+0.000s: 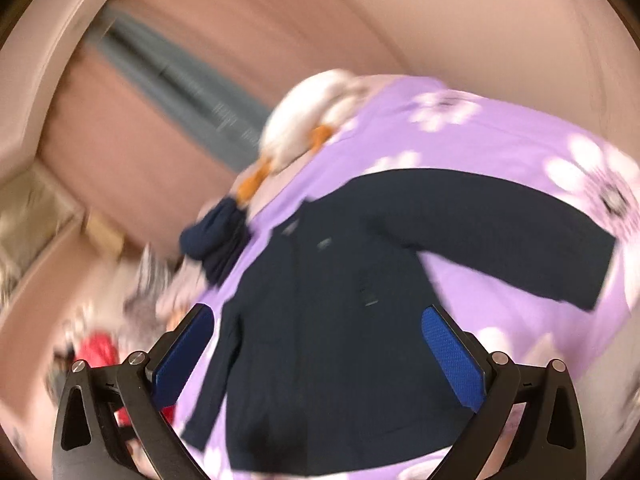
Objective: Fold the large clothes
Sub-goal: 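Grasp the navy jacket's sleeve cuff with the right tool and lift it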
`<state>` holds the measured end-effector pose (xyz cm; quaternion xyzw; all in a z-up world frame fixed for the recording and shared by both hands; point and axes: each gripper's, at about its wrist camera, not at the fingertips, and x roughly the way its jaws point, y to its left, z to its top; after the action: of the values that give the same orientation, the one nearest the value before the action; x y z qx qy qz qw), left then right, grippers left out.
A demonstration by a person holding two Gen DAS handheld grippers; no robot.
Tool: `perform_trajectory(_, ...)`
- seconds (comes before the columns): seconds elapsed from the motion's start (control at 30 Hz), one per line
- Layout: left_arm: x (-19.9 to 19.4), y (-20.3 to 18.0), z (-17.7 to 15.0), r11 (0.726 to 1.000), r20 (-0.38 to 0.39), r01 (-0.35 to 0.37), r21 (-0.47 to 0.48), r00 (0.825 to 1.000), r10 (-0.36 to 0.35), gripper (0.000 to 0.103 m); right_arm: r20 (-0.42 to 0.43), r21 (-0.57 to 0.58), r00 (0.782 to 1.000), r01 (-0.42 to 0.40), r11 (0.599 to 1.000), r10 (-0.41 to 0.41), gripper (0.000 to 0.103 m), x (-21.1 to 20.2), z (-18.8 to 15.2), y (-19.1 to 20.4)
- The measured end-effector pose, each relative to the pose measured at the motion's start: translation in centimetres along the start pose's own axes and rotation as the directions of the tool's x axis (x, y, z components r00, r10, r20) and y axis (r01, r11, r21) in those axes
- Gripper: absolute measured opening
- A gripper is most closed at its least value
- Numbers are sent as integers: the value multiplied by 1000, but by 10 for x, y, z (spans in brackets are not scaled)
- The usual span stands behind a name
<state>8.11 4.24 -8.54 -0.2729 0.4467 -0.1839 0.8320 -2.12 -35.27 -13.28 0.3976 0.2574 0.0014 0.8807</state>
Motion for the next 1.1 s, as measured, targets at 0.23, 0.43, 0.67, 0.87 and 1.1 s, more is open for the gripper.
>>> perform_trajectory(0.23,39,1,9,998,35,-43,36,999,42,103,133,146,991,-14,989,-6,103,-18,4,-100)
perform_trajectory(0.43,62,1,15,986,47,-68,150,997,61,103,128,216,977,140,966,-171,103,-22,4,-155)
perform_trajectory(0.67,81,-3,16,987,6,-2,160,1000,1,103,78,364,989,92,927,-129,103,-6,-9,-206)
perform_trajectory(0.87,97,-14,19,977,11,-52,207,999,51,103,98,380,991,45,924,-89,103,20,-7,-216)
perform_trajectory(1.1,116,-2,20,977,-15,-116,181,993,121,103,101,329,989,73,941,-112,48,45,5,-211)
